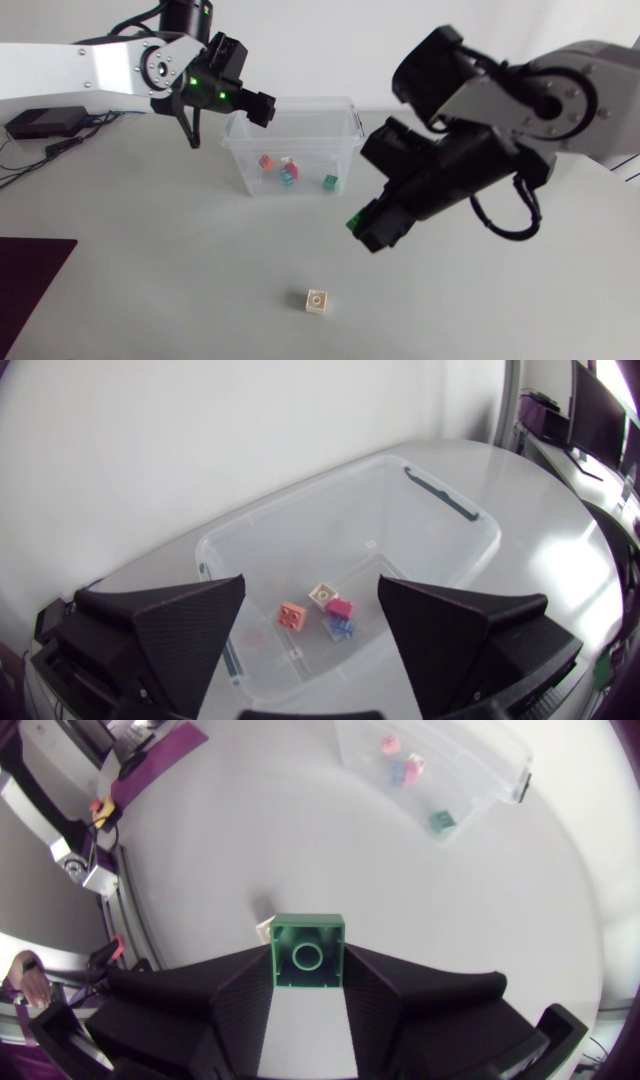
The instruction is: Place the duplo bricks in the container
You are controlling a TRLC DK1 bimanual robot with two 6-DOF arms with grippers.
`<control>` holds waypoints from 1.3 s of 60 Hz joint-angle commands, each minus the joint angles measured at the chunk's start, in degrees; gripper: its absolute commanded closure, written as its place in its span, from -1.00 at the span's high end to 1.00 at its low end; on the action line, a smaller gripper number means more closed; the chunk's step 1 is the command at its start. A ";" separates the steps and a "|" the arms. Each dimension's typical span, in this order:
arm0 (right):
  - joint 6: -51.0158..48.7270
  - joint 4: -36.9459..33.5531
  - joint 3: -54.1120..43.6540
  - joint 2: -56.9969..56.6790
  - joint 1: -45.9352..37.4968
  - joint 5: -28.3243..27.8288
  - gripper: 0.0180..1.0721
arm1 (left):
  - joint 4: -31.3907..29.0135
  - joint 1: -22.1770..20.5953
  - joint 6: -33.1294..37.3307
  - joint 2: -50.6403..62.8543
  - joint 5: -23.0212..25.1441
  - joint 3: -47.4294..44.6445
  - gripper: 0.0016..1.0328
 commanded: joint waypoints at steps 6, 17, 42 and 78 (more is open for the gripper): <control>-1.14 2.96 5.71 3.28 -4.61 -1.35 -0.37 | -0.87 -2.31 7.70 -12.58 4.02 -11.42 0.90; 0.27 8.50 10.19 8.29 -7.07 -1.79 -0.37 | -3.25 -4.50 14.73 -18.29 9.30 -20.65 0.88; 3.52 20.10 17.57 19.28 -10.24 -2.23 -0.36 | -5.27 -13.47 26.34 -19.08 12.64 -33.74 0.86; 5.98 24.67 36.38 36.77 -9.80 2.51 0.93 | -5.18 -18.65 27.92 -18.56 11.58 -37.79 0.86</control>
